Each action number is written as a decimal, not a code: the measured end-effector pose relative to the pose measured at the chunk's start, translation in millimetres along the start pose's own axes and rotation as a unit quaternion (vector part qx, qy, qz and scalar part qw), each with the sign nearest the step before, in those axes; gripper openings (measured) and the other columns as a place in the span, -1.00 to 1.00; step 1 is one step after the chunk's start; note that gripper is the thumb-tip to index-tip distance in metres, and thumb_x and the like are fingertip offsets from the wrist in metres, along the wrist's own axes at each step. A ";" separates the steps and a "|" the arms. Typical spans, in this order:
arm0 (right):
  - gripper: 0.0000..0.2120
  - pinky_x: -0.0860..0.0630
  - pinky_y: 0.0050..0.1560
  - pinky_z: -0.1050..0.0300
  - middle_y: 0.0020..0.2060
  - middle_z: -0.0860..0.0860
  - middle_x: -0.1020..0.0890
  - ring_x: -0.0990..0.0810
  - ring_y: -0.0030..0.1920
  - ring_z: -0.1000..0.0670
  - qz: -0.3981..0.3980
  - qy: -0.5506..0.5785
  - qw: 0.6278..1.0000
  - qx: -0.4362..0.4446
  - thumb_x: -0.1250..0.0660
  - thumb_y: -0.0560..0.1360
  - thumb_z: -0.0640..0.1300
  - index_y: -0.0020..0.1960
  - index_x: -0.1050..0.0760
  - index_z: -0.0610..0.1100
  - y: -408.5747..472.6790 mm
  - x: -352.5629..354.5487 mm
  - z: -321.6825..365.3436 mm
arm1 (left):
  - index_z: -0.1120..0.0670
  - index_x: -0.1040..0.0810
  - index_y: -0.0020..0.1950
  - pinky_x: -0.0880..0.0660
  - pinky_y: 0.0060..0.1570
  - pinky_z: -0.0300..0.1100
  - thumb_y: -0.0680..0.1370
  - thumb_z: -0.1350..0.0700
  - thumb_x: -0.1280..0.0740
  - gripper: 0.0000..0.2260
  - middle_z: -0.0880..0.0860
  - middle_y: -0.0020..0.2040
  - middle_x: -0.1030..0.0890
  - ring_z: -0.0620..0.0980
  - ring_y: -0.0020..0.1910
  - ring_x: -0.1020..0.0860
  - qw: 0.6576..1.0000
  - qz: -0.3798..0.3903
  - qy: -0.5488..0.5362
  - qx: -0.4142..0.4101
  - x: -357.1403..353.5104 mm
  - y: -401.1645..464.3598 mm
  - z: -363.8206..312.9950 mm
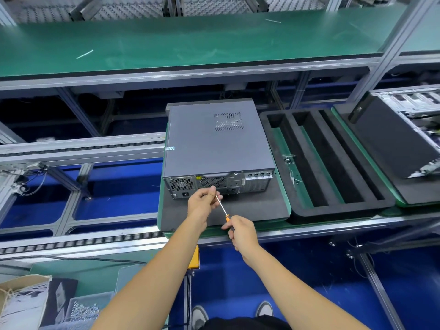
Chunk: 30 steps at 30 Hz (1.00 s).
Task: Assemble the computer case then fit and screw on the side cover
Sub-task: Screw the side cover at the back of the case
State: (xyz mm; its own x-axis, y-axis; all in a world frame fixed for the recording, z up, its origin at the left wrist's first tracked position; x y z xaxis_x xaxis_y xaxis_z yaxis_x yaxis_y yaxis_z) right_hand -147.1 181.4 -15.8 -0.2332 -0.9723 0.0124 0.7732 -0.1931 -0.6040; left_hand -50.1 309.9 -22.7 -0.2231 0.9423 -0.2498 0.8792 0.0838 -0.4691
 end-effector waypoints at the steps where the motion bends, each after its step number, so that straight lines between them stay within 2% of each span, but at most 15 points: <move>1: -0.75 -0.20 -0.53 0.25 -0.52 0.02 -0.44 -0.27 -0.57 0.10 -0.006 -0.002 1.000 0.004 -0.19 0.53 -0.25 -0.17 -0.59 -0.35 0.3 5.3 -0.5 | 0.22 -0.60 0.02 -0.65 -0.16 -0.17 0.61 0.14 -0.39 -0.87 0.11 -0.16 -0.70 0.00 -0.16 -0.71 1.000 0.009 0.004 -0.002 -3.4 -0.9 0.2; 5: -0.74 -0.22 -0.50 0.24 -0.52 0.01 -0.44 -0.29 -0.55 0.10 -0.013 -0.011 1.000 0.012 -0.19 0.53 -0.24 -0.15 -0.60 -0.36 2.1 23.3 -0.5 | 0.22 -0.59 0.02 -0.64 -0.15 -0.17 0.62 0.19 -0.37 -0.90 0.14 -0.14 -0.70 0.04 -0.13 -0.71 0.999 0.037 0.016 -0.008 -18.4 -3.6 2.3; 14: -0.72 -0.20 -0.50 0.24 -0.52 -0.02 -0.41 -0.28 -0.56 0.08 -0.005 -0.021 1.000 0.019 -0.18 0.53 -0.22 -0.19 -0.61 -0.30 10.4 55.5 6.0 | 0.25 -0.58 0.05 -0.64 -0.18 -0.20 0.66 0.19 -0.30 -0.86 0.11 -0.16 -0.67 -0.03 -0.19 -0.67 0.999 0.043 -0.016 0.022 -50.1 -10.7 11.8; 18: -0.73 -0.20 -0.50 0.24 -0.52 -0.01 -0.40 -0.28 -0.54 0.07 0.004 -0.033 0.999 0.030 -0.19 0.51 -0.20 -0.21 -0.61 -0.28 14.5 69.0 8.3 | 0.24 -0.59 0.04 -0.64 -0.13 -0.18 0.65 0.21 -0.30 -0.88 0.11 -0.14 -0.68 -0.03 -0.18 -0.67 0.998 0.058 -0.019 0.021 -59.5 -12.9 15.5; 25: -0.72 -0.23 -0.46 0.21 -0.52 -0.02 -0.40 -0.30 -0.50 0.05 0.022 -0.053 0.997 0.056 -0.21 0.53 -0.19 -0.29 -0.60 -0.19 19.9 89.3 14.1 | 0.26 -0.59 0.17 -0.64 -0.02 -0.19 0.63 0.29 -0.32 -0.86 0.18 0.00 -0.71 0.06 0.07 -0.70 0.995 0.092 -0.031 -0.002 -67.4 -17.9 16.8; 30: -0.74 -0.20 -0.45 0.20 -0.52 -0.02 -0.38 -0.28 -0.50 0.05 0.026 -0.054 0.996 0.067 -0.22 0.53 -0.21 -0.26 -0.59 -0.23 21.6 100.6 16.2 | 0.25 -0.62 0.13 -0.63 0.01 -0.21 0.62 0.33 -0.31 -0.86 0.11 -0.05 -0.69 0.01 0.03 -0.69 0.995 0.072 -0.056 -0.036 -72.4 -21.4 17.2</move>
State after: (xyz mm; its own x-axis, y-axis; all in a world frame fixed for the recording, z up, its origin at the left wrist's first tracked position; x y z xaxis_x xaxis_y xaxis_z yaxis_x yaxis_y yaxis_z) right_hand -144.3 77.3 -14.6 -0.1320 -0.9885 0.0741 0.8558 -0.1513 -0.4947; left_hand -60.0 234.3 -9.1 -0.1344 0.9044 -0.4049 0.9321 -0.0233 -0.3614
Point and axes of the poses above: each hand's wrist, its own y-axis towards the middle knuckle, its own x-axis out of the back of the hand, z = x × y, the point moved 4 cm from there along y, towards the middle knuckle
